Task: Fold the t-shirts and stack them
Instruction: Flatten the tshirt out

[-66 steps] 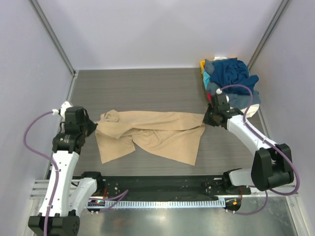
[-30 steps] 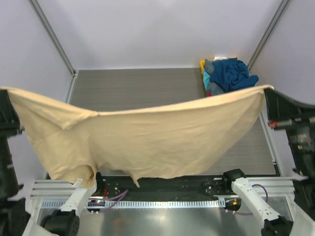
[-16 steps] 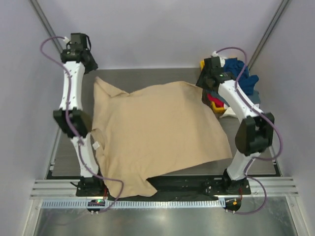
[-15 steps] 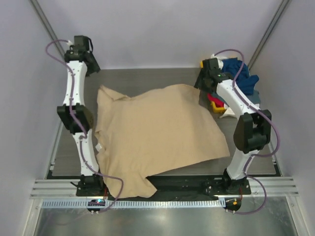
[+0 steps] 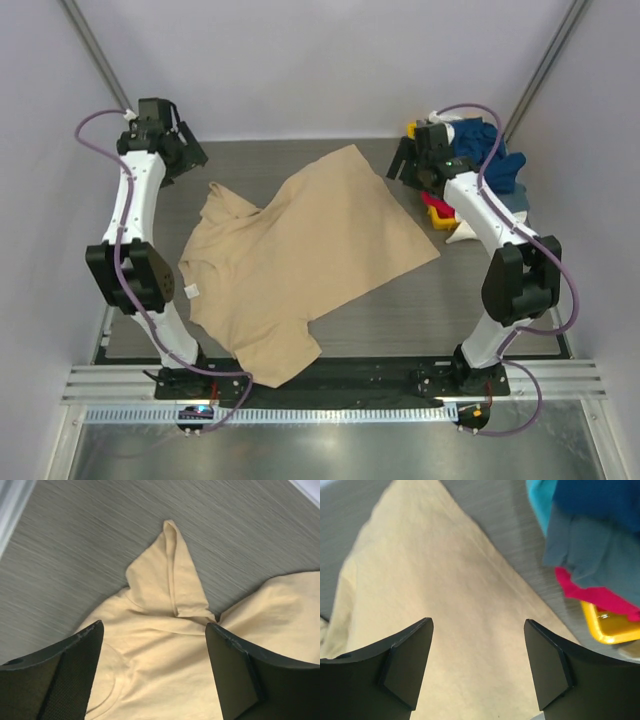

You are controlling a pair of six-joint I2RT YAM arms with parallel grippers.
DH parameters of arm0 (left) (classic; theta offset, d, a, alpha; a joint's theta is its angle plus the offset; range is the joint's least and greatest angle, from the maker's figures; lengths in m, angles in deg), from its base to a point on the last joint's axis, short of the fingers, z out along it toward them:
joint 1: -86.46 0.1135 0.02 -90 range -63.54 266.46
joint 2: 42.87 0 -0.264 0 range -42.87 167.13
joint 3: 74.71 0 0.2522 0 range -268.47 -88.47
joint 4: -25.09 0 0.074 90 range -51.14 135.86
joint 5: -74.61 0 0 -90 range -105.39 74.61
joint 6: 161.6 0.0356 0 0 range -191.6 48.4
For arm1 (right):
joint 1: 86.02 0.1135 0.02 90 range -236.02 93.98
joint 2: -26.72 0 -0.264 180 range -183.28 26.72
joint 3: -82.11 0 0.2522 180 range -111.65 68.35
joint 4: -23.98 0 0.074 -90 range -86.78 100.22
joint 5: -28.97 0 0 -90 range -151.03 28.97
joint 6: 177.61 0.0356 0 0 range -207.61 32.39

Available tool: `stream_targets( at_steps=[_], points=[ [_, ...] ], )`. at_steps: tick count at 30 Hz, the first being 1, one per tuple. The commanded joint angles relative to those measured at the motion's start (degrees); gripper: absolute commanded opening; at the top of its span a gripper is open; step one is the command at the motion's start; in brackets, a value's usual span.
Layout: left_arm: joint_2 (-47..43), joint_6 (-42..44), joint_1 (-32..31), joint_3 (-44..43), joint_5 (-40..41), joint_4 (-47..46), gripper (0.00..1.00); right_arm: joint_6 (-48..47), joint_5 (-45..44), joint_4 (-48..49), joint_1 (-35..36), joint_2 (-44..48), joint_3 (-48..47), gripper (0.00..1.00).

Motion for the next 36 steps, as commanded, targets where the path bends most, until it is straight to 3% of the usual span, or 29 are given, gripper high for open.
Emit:
stream_targets(
  at_steps=[1, 4, 8, 20, 23, 26, 33, 36],
  points=[
    [0.88, -3.52, -0.65, 9.45, -3.88, -9.63, 0.81, 0.67, 6.36, 6.17, 2.01, -0.35, 7.66, 0.79],
    [3.95, -6.25, -1.0, 11.84, -6.62, -12.45, 0.72, 0.49, 11.27, 12.25, 2.72, -1.49, 14.52, 0.77],
    [9.75, -7.22, -2.58, 10.0, -6.71, -13.69, 0.7, 0.67, 15.34, 16.04, 2.81, -4.13, 18.75, 0.75],
    [21.44, -10.64, -5.38, 4.02, -6.98, -16.51, 0.61, -0.82, 14.2, 17.89, 2.81, -4.4, 25.78, 0.72],
    [22.5, -11.43, -6.01, 3.58, -6.8, -17.12, 0.57, -1.09, 14.11, 17.89, 2.72, -4.4, 26.31, 0.71],
    [23.55, -11.96, -6.27, 2.88, -7.15, -17.47, 0.47, -1.53, 13.76, 17.89, 2.81, -4.66, 26.58, 0.7],
    [24.08, -12.32, -6.27, 4.63, -6.54, -18.52, 0.43, -2.06, 13.32, 17.71, 2.81, -5.36, 26.84, 0.69],
    [24.08, -12.05, -6.27, 5.08, -6.01, -19.06, 0.27, -2.23, 13.23, 17.72, 2.81, -6.06, 26.84, 0.68]
  ],
)
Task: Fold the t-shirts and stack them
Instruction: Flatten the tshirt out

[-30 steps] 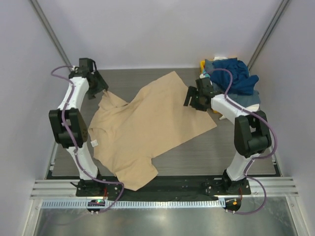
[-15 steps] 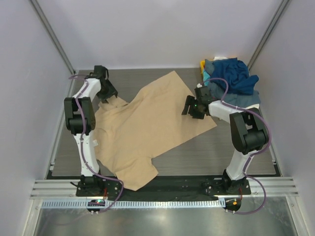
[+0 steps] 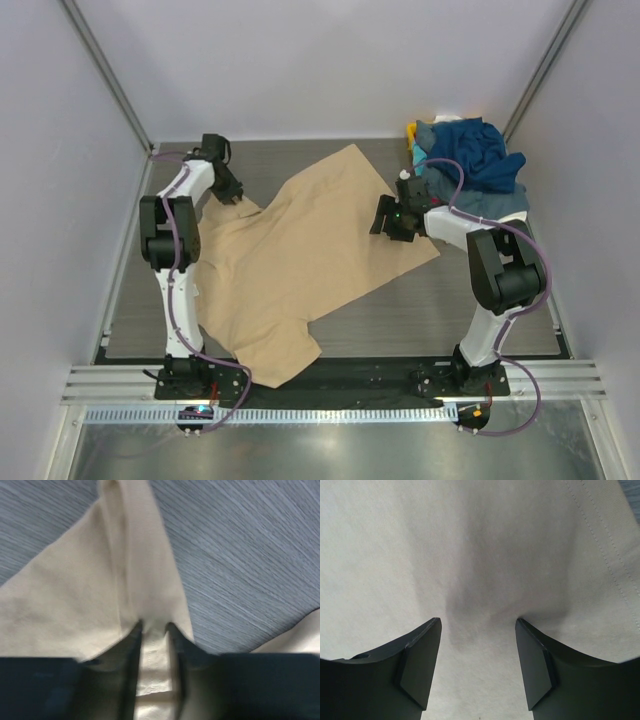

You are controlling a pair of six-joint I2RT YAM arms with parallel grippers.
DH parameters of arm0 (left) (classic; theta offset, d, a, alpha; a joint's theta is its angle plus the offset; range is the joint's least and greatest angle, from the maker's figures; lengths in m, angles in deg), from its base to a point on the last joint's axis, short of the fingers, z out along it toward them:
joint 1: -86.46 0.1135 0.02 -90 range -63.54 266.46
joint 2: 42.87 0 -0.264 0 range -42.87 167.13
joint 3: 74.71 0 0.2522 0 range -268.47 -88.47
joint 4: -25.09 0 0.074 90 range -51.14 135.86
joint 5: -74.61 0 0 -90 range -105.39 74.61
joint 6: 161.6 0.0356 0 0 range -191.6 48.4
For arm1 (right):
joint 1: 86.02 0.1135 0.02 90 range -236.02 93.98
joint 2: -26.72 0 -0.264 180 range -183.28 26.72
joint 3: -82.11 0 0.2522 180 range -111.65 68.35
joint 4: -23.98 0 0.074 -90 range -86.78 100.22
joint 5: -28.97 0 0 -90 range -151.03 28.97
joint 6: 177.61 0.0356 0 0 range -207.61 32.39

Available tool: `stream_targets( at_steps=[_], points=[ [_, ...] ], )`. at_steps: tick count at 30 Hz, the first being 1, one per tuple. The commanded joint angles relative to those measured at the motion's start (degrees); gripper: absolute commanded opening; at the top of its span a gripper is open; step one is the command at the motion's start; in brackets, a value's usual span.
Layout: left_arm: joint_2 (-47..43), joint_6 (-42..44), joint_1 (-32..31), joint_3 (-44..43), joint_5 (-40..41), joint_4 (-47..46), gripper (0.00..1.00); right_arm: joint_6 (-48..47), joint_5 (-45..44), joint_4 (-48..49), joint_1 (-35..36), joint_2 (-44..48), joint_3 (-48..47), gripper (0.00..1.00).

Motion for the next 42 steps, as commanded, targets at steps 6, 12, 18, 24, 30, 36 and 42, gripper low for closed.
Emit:
stream_targets(
  at_steps=[6, 12, 18, 24, 30, 36, 42],
  points=[
    [0.92, -0.84, 0.15, -6.47, 1.53, -0.39, 0.0, -1.25, -0.82, -0.71, 0.01, -1.7, 1.73, 0.65],
    [15.92, -5.75, 1.29, -41.63, -0.48, 6.29, 0.0, -1.08, -1.08, -1.06, 0.01, -2.67, 1.73, 0.63],
    [11.76, -10.25, 4.99, -37.39, -11.74, -2.48, 1.0, -0.9, -0.38, -2.64, 0.01, -0.13, 1.38, 0.63],
    [-0.3, -4.63, 4.72, -19.29, -5.68, -1.44, 1.0, -1.08, -0.03, -3.96, 0.01, 0.41, -0.38, 0.63],
    [-1.55, -1.63, 3.76, -12.04, -4.95, -1.52, 0.93, -1.16, -0.73, -4.49, 0.01, -0.64, -1.79, 0.63],
    [8.47, -2.95, 1.22, -21.15, -8.31, -1.53, 0.87, -1.07, -1.43, -4.75, 0.01, -0.74, -0.21, 0.62],
    [16.55, -7.34, -0.37, -30.57, -9.01, -1.61, 0.76, -1.34, -2.31, -4.75, 0.01, 1.11, 2.6, 0.62]
  ],
)
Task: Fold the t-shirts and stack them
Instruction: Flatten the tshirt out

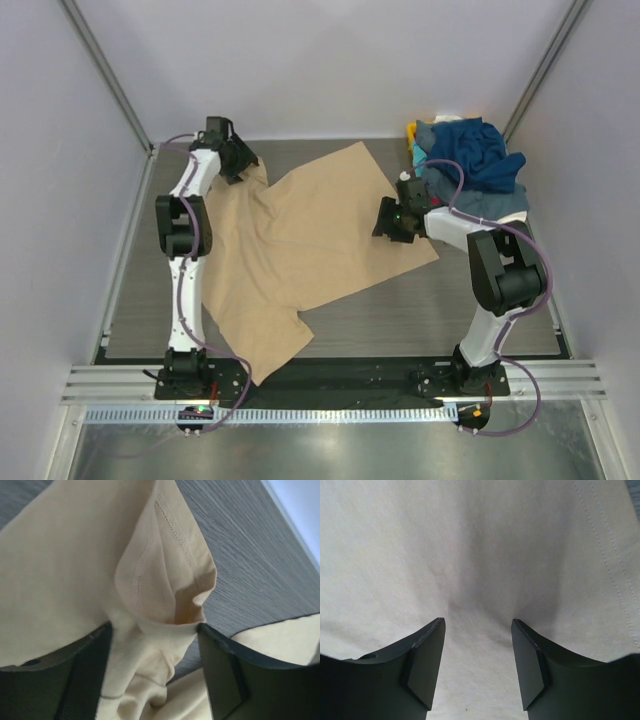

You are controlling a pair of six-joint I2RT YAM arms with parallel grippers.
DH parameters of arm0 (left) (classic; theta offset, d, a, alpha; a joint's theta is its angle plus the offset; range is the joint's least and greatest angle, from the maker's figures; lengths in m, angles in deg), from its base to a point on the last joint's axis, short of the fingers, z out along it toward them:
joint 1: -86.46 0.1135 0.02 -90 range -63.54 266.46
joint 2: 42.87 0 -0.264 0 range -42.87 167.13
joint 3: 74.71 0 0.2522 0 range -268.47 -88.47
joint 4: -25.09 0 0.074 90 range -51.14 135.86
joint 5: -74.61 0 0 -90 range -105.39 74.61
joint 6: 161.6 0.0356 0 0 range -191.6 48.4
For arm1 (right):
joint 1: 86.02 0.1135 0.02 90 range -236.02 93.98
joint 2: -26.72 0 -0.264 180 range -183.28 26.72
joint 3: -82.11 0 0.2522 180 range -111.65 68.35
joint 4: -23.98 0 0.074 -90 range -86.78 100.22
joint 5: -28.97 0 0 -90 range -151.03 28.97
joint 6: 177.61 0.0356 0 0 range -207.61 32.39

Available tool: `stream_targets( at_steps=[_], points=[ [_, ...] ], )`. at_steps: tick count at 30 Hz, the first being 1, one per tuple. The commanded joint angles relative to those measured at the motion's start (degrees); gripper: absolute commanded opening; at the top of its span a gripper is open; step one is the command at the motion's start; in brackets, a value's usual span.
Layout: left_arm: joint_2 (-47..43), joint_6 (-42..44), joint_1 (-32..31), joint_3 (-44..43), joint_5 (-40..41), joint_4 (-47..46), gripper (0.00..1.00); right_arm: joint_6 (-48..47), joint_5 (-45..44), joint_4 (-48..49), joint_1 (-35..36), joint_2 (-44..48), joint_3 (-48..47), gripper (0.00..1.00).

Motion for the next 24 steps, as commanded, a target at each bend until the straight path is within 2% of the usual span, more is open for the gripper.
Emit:
stream_targets(
  at_steps=[1, 3, 4, 6, 7, 10, 13, 14, 17, 18, 19, 21, 22, 23, 24],
  points=[
    [2.22, -2.32, -1.05, -5.71, -1.52, -1.15, 0.68, -1.12, -1.68, -3.64, 0.03, 1.44, 3.0, 0.62],
    [4.41, -3.72, -1.23, -8.43, -1.69, -1.42, 0.52, -1.3, -1.94, -3.99, 0.03, 1.88, 3.35, 0.62],
    [5.04, -4.25, -1.23, -9.22, -2.04, -1.77, 0.26, -1.47, -2.29, -4.25, 0.03, 2.4, 3.62, 0.62],
    [4.96, -5.48, -1.49, -10.2, -1.34, -2.29, 0.03, -1.74, -2.47, -4.6, 0.03, 2.85, 3.97, 0.61],
    [4.61, -5.75, -1.67, -10.11, -0.64, -3.43, 0.0, -1.74, -2.65, -4.78, 0.03, 3.11, 4.14, 0.61],
    [3.29, -6.62, -2.11, -10.2, 1.12, -6.94, 0.0, -1.91, -2.74, -5.39, 0.03, 3.81, 4.41, 0.61],
    [5.46, -7.68, -2.2, -15.35, 2.0, -9.67, 0.0, -1.91, -2.91, -5.92, 0.03, 4.25, 4.58, 0.61],
    [6.53, -7.86, -2.2, -16.95, 2.09, -10.46, 0.02, -1.83, -3.17, -6.01, -0.05, 4.25, 4.67, 0.6],
    [11.62, -5.4, -2.29, -22.92, -1.68, -15.92, 0.68, -1.04, -3.61, -6.62, 0.03, 4.17, 4.76, 0.61],
    [12.24, -4.0, -2.2, -24.86, -3.95, -15.05, 0.98, -0.77, -3.62, -6.71, 0.03, 4.25, 4.76, 0.6],
    [11.64, -2.25, -2.37, -25.14, -4.23, -11.56, 1.0, -0.51, -3.62, -7.24, 0.03, 4.34, 4.85, 0.6],
    [3.23, 2.76, -2.46, -18.76, -4.15, -9.07, 1.0, 0.63, -3.7, -7.59, 0.12, 5.13, 5.02, 0.6],
    [-0.98, 3.65, -2.46, -7.5, -2.24, -8.11, 1.0, 0.98, -3.79, -7.85, 0.21, 5.57, 5.02, 0.6],
    [-11.55, 4.18, -2.46, -1.04, -0.3, -8.01, 1.0, 1.07, -3.88, -8.29, 0.47, 6.18, 5.03, 0.6],
    [-16.27, 4.62, -2.55, 4.95, 1.11, -7.66, 1.0, 1.25, -3.79, -8.47, 0.65, 7.49, 4.94, 0.6]
  ],
)
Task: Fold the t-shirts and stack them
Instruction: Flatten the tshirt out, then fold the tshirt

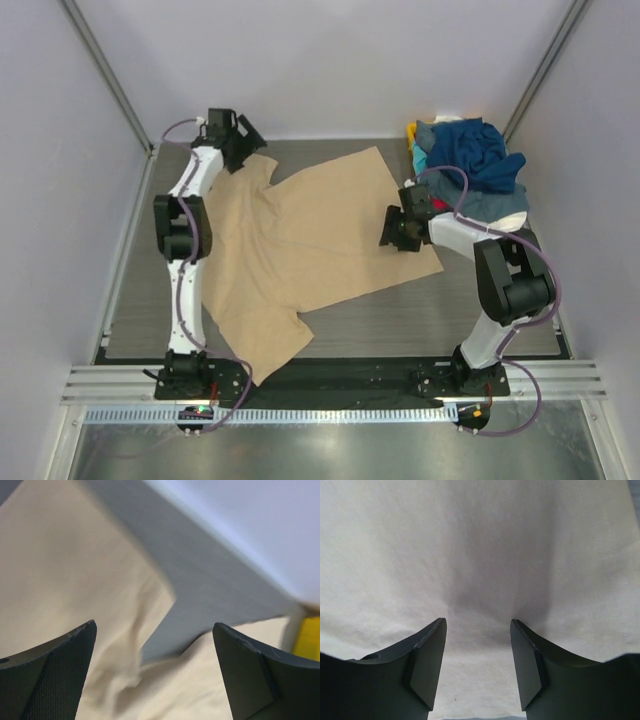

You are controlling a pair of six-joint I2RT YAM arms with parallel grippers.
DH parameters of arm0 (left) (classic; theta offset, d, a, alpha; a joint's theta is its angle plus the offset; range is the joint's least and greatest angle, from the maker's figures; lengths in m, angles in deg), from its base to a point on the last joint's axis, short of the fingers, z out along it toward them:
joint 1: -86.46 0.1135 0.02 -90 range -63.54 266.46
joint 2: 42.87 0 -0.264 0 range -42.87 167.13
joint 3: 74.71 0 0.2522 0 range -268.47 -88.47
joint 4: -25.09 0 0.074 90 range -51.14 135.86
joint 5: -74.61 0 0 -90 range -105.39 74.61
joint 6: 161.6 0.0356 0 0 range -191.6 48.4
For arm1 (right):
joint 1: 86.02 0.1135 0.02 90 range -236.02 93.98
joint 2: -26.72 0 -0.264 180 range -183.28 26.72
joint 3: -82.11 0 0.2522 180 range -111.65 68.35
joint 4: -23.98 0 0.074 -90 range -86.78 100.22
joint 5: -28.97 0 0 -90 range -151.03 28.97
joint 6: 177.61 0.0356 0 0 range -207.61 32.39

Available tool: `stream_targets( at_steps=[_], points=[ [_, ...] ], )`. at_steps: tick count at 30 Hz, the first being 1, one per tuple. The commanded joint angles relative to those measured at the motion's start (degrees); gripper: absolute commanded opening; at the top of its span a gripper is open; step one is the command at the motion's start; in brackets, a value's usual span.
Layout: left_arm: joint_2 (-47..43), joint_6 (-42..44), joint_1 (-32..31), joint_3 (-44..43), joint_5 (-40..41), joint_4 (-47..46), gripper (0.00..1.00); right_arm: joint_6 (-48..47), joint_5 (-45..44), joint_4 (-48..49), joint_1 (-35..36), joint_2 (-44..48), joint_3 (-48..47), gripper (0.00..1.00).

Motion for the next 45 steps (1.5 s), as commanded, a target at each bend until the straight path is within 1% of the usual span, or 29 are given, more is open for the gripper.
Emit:
stream_targets(
  at_steps=[1, 2, 3, 4, 5, 6, 7, 10, 12, 13, 14, 15, 16, 17, 18, 19, 20, 22, 23, 24, 25, 28, 29, 32, 34, 37, 40, 43, 45],
  points=[
    [-23.52, 5.08, -0.21, 22.44, 6.02, 2.7, 1.0, 1.38, -3.52, -5.74, 0.87, 4.18, 1.11, 0.6],
    [-28.36, 4.91, -0.47, 28.29, 8.41, 2.88, 1.0, 1.38, -3.8, -5.92, 1.04, 4.97, 0.94, 0.61],
    [-38.33, 5.69, -0.73, 33.92, 9.91, 2.97, 1.0, 1.38, -4.24, -6.01, 1.05, 5.94, 0.85, 0.61],
    [-42.7, 5.96, -1.17, 44.24, 12.54, 3.4, 1.0, 1.64, -4.77, -6.09, 1.13, 7.25, 0.41, 0.63],
    [-46.65, 5.96, -2.13, 49.05, 16.4, 3.84, 1.0, 1.65, -4.94, -6.18, 1.13, 7.96, 0.32, 0.63],
    [-54.26, 6.4, -2.84, 53.36, 17.83, 4.98, 1.0, 1.65, -5.29, -6.18, 1.22, 8.49, 0.06, 0.64],
    [-57.21, 6.57, -3.54, 60.36, 18.62, 6.03, 1.0, 1.99, -5.73, -6.09, 1.39, 9.63, 0.06, 0.65],
    [-67.59, 5.88, -8.45, 69.71, 21.87, 13.58, 1.0, 2.87, -8.02, -6.09, 1.66, 11.65, 0.76, 0.66],
    [-71.72, 4.56, -15.04, 73.33, 24.77, 19.71, 1.0, 3.84, -11.18, -6.09, 1.84, 12.97, 2.42, 0.68],
    [-75.92, 0.73, -17.5, 76.83, 26.0, 21.58, 1.0, 4.54, -12.23, -5.83, 1.92, 13.67, 3.21, 0.68],
    [-77.79, -0.97, -22.66, 78.78, 26.19, 22.56, 1.0, 5.5, -13.2, -5.66, 2.01, 15.16, 4.0, 0.68],
    [-79.72, -3.42, -25.14, 82.54, 25.67, 24.57, 1.0, 6.12, -14.86, -5.57, 2.01, 15.87, 5.4, 0.69],
    [-82.35, -8.14, -27.61, 84.32, 25.58, 25.55, 1.0, 6.56, -15.4, -5.39, 2.01, 16.4, 6.11, 0.69],
    [-83.34, -10.8, -32.59, 85.73, 25.4, 26.43, 1.0, 7.26, -15.67, -5.22, 2.01, 17.62, 6.73, 0.69],
    [-84.04, -13.0, -34.9, 86.61, 25.31, 29.39, 1.0, 7.53, -15.84, -5.22, 2.01, 18.07, 7.61, 0.69],
    [-84.57, -17.9, -37.54, 87.93, 25.83, 30.81, 1.0, 7.71, -15.58, -5.22, 2.01, 18.6, 8.05, 0.69],
    [-85.53, -20.12, -42.61, 88.29, 26.36, 32.22, 1.0, 7.8, -15.15, -5.3, 2.01, 18.95, 8.4, 0.69],
    [-85.8, -24.25, -47.73, 88.99, 26.19, 34.6, 1.0, 7.8, -13.66, -5.22, 2.01, 19.92, 9.37, 0.69],
    [-85.11, -27.75, -52.63, 89.0, 25.84, 35.3, 1.0, 7.8, -13.39, -5.3, 2.01, 20.09, 9.72, 0.69],
    [-84.41, -29.44, -55.12, 89.0, 25.58, 36.18, 1.0, 7.63, -12.95, -5.39, 2.01, 20.18, 10.25, 0.68],
    [-83.44, -30.68, -59.4, 88.82, 25.23, 36.8, 1.0, 7.62, -12.34, -5.48, 2.01, 20.27, 10.6, 0.68],
    [-79.66, -34.2, -64.96, 89.87, 23.39, 37.08, 1.0, 7.8, -11.72, -5.65, 2.01, 20.97, 11.74, 0.68],
    [-78.87, -34.64, -65.77, 90.75, 22.33, 36.11, 1.0, 7.8, -11.63, -5.57, 2.01, 21.24, 12.01, 0.68],
    [-77.46, -36.05, -67.44, 95.05, 19.95, 30.84, 0.93, 7.62, -11.36, -5.74, 2.1, 22.29, 13.06, 0.68],
    [-76.93, -36.75, -67.97, 97.43, 19.77, 30.3, 0.91, 7.36, -11.45, -5.92, 2.01, 22.9, 13.5, 0.68],
    [-77.1, -37.02, -67.97, 100.77, 19.78, 28.99, 0.85, 7.18, -11.89, -6.36, 1.92, 23.61, 13.94, 0.68],
    [-77.28, -37.28, -67.89, 104.28, 18.11, 24.78, 0.75, 7.18, -11.98, -6.62, 2.01, 23.88, 14.03, 0.68],
    [-76.93, -37.37, -67.97, 105.96, 17.4, 23.01, 0.64, 7.45, -11.8, -6.97, 2.01, 23.88, 13.94, 0.68],
    [-77.1, -37.28, -67.97, 106.92, 17.49, 21.87, 0.49, 7.53, -11.89, -7.06, 2.01, 23.7, 13.94, 0.68]
  ],
)
